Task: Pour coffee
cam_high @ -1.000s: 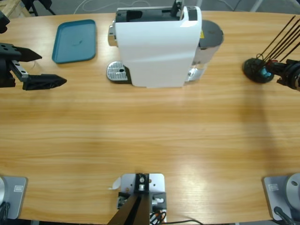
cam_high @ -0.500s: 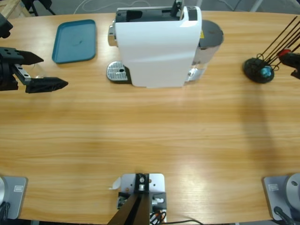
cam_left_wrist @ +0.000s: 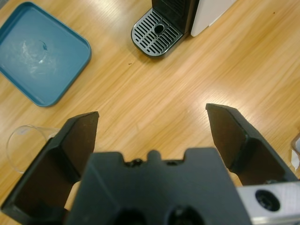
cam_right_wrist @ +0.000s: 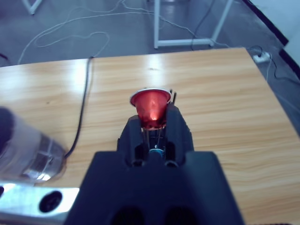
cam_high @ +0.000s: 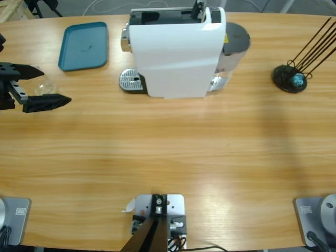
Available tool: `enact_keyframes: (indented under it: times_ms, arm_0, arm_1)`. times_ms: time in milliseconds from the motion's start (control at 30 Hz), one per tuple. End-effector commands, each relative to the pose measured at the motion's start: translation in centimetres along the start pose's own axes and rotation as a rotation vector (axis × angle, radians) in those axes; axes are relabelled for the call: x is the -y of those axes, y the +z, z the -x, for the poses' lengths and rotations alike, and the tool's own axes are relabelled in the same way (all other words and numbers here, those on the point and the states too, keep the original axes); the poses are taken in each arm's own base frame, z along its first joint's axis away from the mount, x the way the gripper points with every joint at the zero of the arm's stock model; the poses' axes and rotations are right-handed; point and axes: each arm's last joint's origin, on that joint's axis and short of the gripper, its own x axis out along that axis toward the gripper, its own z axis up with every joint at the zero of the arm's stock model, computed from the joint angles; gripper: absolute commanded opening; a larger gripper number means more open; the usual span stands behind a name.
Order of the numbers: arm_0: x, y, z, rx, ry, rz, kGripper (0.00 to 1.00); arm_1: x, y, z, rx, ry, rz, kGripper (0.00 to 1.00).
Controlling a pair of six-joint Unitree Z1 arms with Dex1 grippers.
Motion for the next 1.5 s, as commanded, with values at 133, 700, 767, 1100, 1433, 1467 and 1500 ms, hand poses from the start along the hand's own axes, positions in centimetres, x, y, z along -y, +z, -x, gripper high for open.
enact_keyframes:
  times_ms: [133, 700, 767, 1100, 1433, 1467, 1500]
  arm_0:
    - [-0.4, -2.5, 3.7, 0.064, 0.023, 0.044, 1.0]
    - [-0.2, -5.4, 7.0, 0.028, 0.016, 0.046, 0.996]
    - [-0.2, -5.6, 6.9, 0.022, 0.016, 0.047, 0.996]
    - [-0.2, -5.7, 6.8, 0.02, 0.009, 0.049, 0.996]
    - [0.0, -6.6, 6.6, 0.011, 0.002, 0.049, 0.996]
    - [0.0, -6.8, 6.6, 0.01, 0.004, 0.05, 0.996]
    - [0.0, -6.9, 6.6, 0.011, 0.007, 0.053, 0.996]
  arm_1:
    - [-3.6, 0.6, 7.1, -0.009, 0.609, 0.292, 0.0]
    - [-24.3, 9.0, 2.0, -0.077, 1.254, 0.766, 0.0]
    - [-25.7, 8.5, 1.2, -0.101, 1.266, 0.784, 0.0]
    - [-29.3, 6.9, -3.4, -0.096, 0.989, 0.859, 0.0]
    - [-30.8, 7.1, -5.1, -0.04, 0.897, 0.923, 0.0]
    - [-30.7, 7.4, -4.9, -0.031, 0.89, 0.932, 0.0]
    - [-30.6, 7.4, -4.9, -0.031, 0.888, 0.941, 0.0]
